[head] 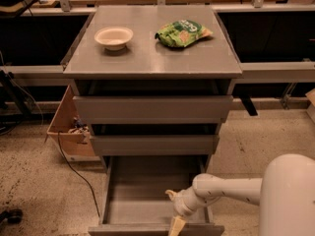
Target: Close bottom drawer
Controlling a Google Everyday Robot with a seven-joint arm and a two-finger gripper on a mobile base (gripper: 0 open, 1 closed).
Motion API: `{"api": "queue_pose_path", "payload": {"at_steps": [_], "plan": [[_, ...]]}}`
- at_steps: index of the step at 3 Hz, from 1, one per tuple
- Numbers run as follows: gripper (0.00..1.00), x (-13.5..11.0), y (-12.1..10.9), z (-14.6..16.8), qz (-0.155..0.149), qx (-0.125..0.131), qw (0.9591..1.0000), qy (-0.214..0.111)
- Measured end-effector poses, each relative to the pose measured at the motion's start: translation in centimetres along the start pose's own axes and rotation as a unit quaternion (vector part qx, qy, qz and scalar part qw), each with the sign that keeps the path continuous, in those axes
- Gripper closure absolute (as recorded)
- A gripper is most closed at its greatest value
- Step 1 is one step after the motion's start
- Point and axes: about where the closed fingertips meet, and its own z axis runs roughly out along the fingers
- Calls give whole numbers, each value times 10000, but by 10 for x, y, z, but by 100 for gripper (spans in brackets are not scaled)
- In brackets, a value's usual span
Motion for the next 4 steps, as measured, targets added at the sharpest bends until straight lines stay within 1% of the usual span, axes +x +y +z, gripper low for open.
{"api": "queue_pose_path", "payload": {"at_steps": [1, 2, 3, 4], "plan": [[0, 35, -3, 26, 204, 189, 9995, 137], [0, 63, -11, 49, 302, 343, 9988, 197], [0, 83, -21, 69, 234, 564, 9980, 145], [0, 88, -35, 82, 84, 723, 9973, 77]]}}
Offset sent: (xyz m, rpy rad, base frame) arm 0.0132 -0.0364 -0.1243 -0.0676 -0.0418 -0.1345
